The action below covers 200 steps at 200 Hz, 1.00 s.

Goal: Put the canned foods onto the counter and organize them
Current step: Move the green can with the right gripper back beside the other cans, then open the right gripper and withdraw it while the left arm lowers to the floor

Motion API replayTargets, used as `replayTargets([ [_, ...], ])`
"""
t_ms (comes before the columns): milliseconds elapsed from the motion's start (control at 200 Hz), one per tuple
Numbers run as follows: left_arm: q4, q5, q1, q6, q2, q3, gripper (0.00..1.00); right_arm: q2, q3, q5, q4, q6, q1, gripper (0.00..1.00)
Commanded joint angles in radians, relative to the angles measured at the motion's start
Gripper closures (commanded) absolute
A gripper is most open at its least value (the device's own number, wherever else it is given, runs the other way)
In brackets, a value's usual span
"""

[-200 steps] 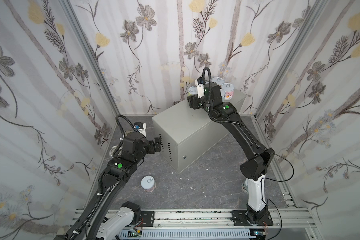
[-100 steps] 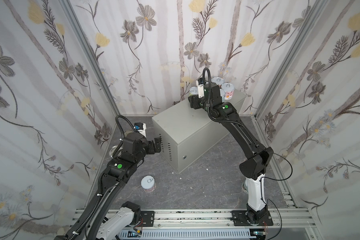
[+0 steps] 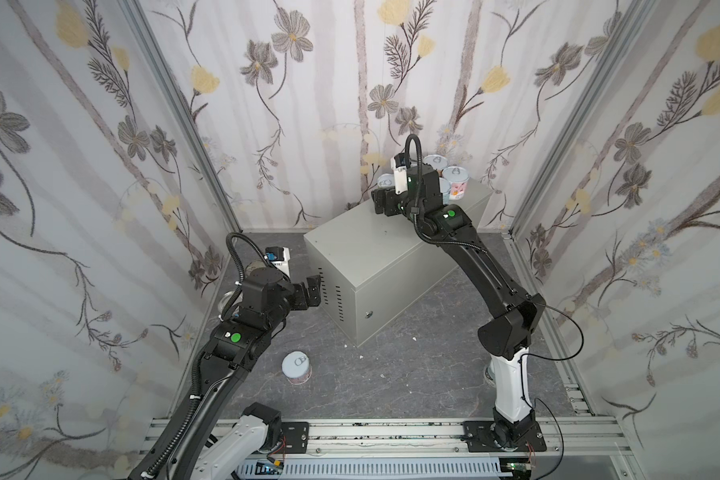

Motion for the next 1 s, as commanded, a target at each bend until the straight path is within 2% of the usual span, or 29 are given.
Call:
replayTargets([
  [0,0.013,-0.018,0.000,-0.008,-0.014,0.000,0.00,-0.021,0.007,0.003,0.046,-0.014,0.006,0.05],
  [180,-0.012,-0.050,0.001,-0.029,-0.032,-0.004,0.00,-0.060,0.007,0.003,0.055,-0.030,0.014,0.00],
  [495,-0.093,-0.089,0.002,-0.053,-0.106,-0.038,0.00,-0.141,0.007,0.020,0.030,-0.054,0.028,0.00],
  [724,-0.171,-0.177,0.000,-0.154,-0.139,-0.078,0.00,-0.217,0.005,0.048,-0.010,-0.071,0.059,0.00],
  [829,-0.184,-0.183,0.000,-0.181,-0.164,-0.075,0.00,-0.264,-0.004,0.061,-0.028,-0.080,0.071,0.00],
  [909,-0.199,-0.175,0.000,-0.219,-0.169,-0.076,0.00,-0.319,-0.048,0.065,-0.017,-0.081,0.078,0.00],
  [994,-0.221,-0.195,0.000,-0.316,-0.173,-0.107,0.00,-0.392,-0.122,0.066,0.007,-0.077,0.085,0.00],
])
